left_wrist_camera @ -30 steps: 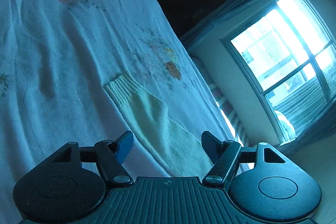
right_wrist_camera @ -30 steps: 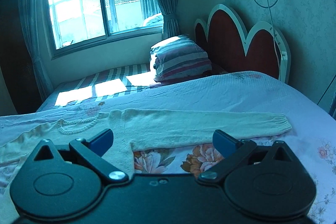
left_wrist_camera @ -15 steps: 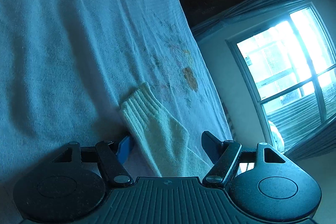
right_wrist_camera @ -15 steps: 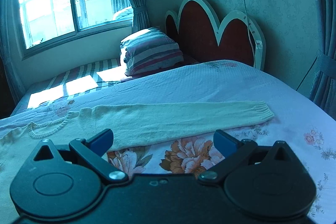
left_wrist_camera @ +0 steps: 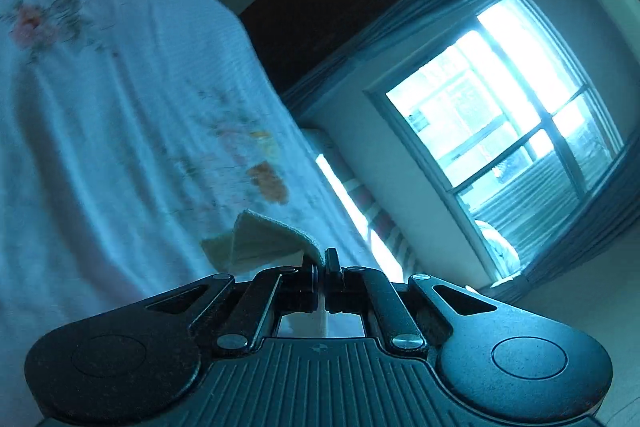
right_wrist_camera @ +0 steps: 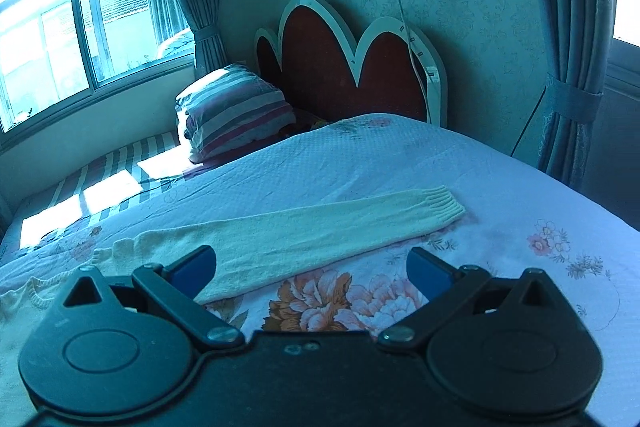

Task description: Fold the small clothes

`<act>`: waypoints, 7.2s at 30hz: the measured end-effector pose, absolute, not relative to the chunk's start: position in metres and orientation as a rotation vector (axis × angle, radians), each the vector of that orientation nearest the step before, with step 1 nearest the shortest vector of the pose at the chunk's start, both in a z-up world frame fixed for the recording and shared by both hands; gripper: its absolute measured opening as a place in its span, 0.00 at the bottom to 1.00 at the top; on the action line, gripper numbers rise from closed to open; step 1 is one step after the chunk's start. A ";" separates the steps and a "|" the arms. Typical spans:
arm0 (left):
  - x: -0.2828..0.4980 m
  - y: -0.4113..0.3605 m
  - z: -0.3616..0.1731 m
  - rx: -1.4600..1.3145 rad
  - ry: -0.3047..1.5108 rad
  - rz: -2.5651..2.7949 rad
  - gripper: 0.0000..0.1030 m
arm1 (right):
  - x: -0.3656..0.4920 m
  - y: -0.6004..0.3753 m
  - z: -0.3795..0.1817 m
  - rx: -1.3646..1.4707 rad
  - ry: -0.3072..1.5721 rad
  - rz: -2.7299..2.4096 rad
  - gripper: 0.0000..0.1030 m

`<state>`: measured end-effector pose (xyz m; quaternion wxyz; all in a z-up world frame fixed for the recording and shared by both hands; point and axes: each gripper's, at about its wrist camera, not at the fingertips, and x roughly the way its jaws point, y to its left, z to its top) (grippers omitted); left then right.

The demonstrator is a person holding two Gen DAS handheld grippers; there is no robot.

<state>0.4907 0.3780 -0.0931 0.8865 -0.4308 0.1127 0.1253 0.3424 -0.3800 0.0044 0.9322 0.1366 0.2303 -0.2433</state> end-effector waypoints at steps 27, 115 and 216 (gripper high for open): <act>0.644 -0.144 -0.075 -0.149 0.559 -0.292 0.02 | 0.304 -0.589 -0.044 0.385 0.536 -0.608 0.99; 0.530 0.094 -0.114 -0.140 0.645 0.137 0.49 | 0.542 -0.337 -0.104 0.386 0.731 0.034 0.06; 0.320 0.403 -0.121 -0.208 0.676 0.684 0.91 | 0.562 -0.024 -0.112 0.240 0.751 0.493 0.31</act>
